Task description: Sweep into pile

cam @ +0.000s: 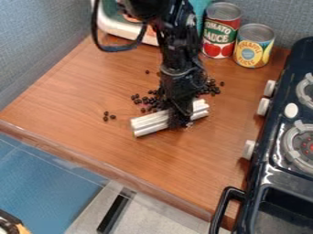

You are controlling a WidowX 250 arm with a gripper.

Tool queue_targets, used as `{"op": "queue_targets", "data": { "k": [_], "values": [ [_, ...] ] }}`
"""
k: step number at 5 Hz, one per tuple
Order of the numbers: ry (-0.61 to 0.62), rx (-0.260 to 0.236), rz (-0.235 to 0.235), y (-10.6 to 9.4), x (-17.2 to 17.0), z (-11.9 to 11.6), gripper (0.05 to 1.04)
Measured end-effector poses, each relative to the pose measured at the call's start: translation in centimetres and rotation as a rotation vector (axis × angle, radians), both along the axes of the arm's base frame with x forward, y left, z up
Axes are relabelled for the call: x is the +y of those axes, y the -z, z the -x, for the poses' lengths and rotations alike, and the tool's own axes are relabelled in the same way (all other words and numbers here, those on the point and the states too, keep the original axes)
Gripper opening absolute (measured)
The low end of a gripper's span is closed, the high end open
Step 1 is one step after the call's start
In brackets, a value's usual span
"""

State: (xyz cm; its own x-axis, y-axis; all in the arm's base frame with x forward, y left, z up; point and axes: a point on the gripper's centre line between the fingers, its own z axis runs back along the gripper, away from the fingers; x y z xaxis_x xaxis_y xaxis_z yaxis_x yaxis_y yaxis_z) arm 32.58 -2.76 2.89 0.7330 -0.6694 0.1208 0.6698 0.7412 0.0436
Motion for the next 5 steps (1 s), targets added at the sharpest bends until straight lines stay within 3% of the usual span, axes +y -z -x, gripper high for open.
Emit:
{"op": "queue_targets", "data": {
  "k": [1,2,3,4,5],
  "values": [
    [0.005,-0.011,0.055,-2.4,-0.7,0.4,0.399],
    [-0.097,-0.017,0.076,-4.0,-0.9,-0.9,0.398],
    [-0.274,0.034,0.061,-2.9,-1.1,-2.5,0.399],
    [-0.467,-0.007,-0.019,-2.5,-1.7,-3.4,0.399],
    [-0.654,-0.015,-0.026,-2.2,-2.5,-4.3,0.398]
  ]
}}
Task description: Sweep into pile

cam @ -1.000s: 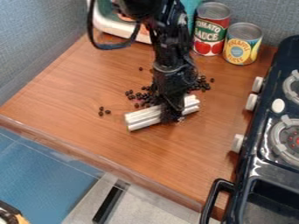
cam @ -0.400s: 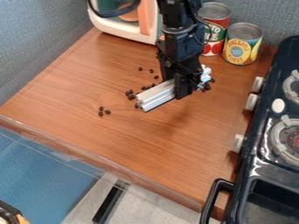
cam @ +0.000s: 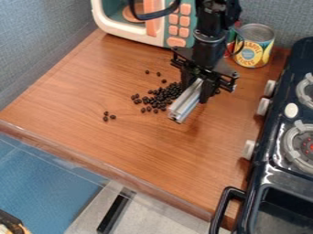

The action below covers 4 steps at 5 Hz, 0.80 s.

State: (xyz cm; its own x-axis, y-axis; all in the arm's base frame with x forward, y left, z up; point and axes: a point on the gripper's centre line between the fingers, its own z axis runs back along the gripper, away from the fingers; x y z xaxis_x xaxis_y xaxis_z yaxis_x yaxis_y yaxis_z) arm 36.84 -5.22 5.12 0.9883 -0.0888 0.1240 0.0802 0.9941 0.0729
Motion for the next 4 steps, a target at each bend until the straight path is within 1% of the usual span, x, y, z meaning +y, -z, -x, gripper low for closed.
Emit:
{"op": "queue_targets", "data": {
  "k": [1,2,3,4],
  "values": [
    [-0.036,0.007,0.048,-0.2,-1.9,-0.9,0.399],
    [-0.074,0.009,0.075,-0.1,-2.6,-1.7,0.399],
    [-0.093,0.014,0.084,1.0,-2.9,-2.5,0.399],
    [-0.127,0.006,0.064,2.5,-2.7,-3.4,0.399]
  ]
}}
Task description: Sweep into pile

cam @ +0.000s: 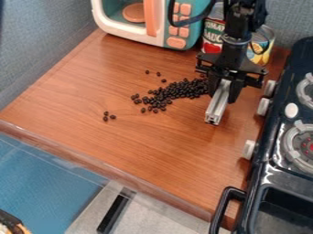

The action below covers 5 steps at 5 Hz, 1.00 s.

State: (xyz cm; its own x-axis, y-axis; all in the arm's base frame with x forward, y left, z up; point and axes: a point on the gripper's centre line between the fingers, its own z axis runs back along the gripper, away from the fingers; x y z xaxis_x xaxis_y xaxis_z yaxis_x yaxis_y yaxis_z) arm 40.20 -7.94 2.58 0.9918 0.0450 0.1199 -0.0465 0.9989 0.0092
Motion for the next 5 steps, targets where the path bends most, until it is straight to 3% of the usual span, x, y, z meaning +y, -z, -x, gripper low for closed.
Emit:
{"op": "queue_targets", "data": {
  "k": [2,5],
  "values": [
    [-0.114,-0.026,-0.013,1.1,0.2,-1.6,0.399],
    [-0.152,-0.04,-0.013,1.2,0.1,-2.7,0.399]
  ]
}}
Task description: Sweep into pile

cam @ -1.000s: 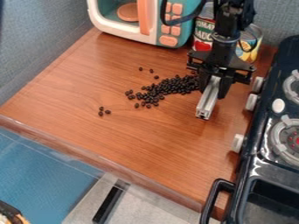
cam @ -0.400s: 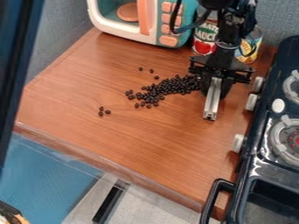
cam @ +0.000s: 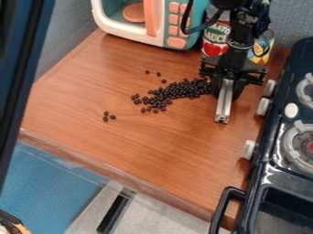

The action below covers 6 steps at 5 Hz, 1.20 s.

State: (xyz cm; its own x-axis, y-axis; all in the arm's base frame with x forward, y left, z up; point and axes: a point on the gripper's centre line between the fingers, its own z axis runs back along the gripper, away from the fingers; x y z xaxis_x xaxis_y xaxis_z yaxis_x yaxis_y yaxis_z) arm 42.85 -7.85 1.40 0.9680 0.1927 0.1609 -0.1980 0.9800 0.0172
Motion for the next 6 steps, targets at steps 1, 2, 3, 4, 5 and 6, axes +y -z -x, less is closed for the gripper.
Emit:
{"op": "queue_targets", "data": {
  "k": [1,2,3,4,5,6],
  "values": [
    [-0.024,-0.017,-0.042,-0.1,0.4,0.1,0.399],
    [0.005,-0.042,-0.112,-0.8,-0.1,1.0,0.399],
    [0.043,-0.093,-0.133,-2.4,-1.0,0.8,0.399],
    [0.059,-0.091,-0.113,-2.5,-1.4,0.8,0.398],
    [0.046,-0.083,-0.104,-1.9,-1.1,0.2,0.399],
    [0.02,-0.062,-0.093,-1.1,-0.4,-0.3,0.399]
  ]
}}
